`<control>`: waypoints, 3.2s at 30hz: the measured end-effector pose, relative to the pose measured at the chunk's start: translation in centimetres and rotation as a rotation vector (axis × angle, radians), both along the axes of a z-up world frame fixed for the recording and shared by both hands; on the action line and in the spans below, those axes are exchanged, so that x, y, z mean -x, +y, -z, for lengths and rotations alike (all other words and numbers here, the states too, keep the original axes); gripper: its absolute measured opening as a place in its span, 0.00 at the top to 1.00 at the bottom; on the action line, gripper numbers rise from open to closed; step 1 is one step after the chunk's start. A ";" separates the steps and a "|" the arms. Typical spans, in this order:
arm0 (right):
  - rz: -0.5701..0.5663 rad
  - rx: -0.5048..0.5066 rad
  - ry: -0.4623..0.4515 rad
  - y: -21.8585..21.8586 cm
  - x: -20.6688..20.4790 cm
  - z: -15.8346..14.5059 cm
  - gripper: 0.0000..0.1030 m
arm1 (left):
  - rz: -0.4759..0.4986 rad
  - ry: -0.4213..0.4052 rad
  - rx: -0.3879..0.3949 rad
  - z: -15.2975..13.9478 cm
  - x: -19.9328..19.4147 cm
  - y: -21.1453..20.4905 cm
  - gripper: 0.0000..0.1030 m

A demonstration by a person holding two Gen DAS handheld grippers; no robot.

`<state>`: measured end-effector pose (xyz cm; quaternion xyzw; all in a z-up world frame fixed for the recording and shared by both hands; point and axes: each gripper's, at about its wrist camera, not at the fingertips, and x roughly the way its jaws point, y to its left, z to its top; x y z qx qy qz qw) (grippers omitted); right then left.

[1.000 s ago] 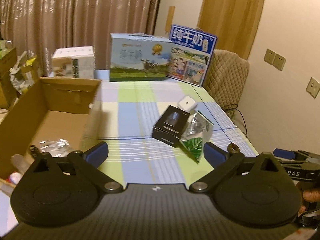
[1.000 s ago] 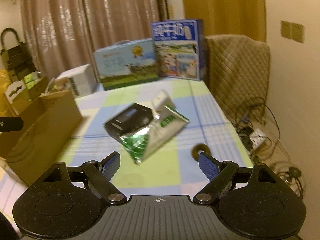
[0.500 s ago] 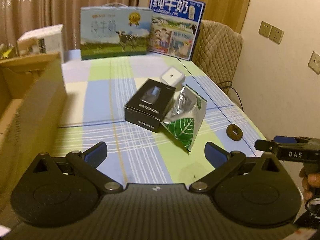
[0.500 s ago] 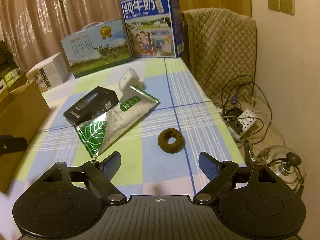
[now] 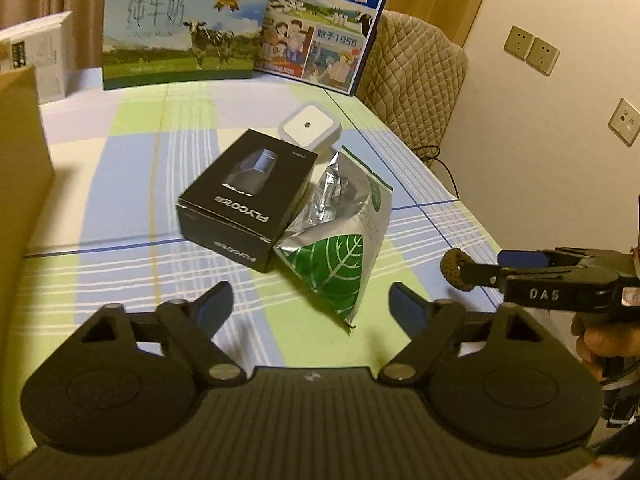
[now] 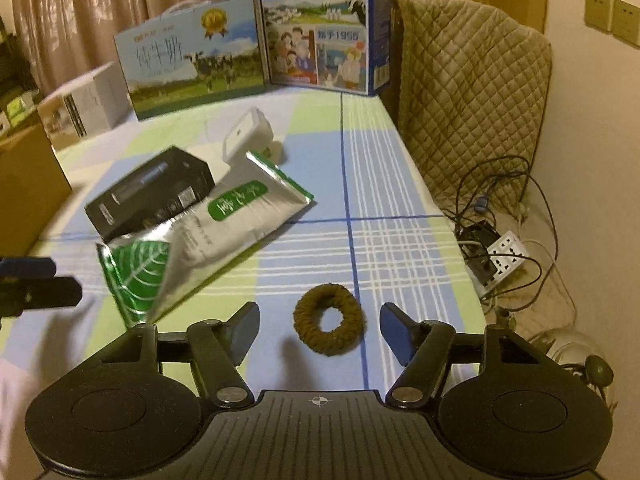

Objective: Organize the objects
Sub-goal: 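Grasp the silver foil bag with the left tool while the right tool grasps the brown scrunchie, then lift the foil bag and scrunchie and carry them toward the cardboard box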

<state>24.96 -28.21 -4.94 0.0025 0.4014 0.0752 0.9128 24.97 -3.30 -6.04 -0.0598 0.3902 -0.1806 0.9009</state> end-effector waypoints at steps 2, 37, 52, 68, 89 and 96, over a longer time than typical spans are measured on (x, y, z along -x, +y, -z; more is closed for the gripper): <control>0.001 -0.008 0.016 -0.1 -0.5 0.4 0.38 | 0.007 0.011 0.016 0.5 -0.6 -0.4 0.34; -0.156 -0.057 0.083 5.1 1.5 -0.2 0.98 | -0.035 0.163 0.019 0.0 9.4 -0.6 0.91; -0.098 -0.059 0.050 2.7 1.2 -0.2 0.44 | -0.037 0.071 0.009 -2.0 3.5 1.5 0.38; -0.163 0.039 0.109 4.5 0.4 1.2 0.85 | 0.032 0.113 0.000 0.0 1.3 1.1 0.21; -0.071 -0.022 0.083 2.7 0.0 0.0 0.85 | 0.171 0.222 -0.119 3.1 -2.9 -4.3 0.50; -0.061 -0.044 0.075 2.5 0.4 -0.3 0.85 | 0.179 0.221 -0.138 2.1 -1.6 -4.1 0.64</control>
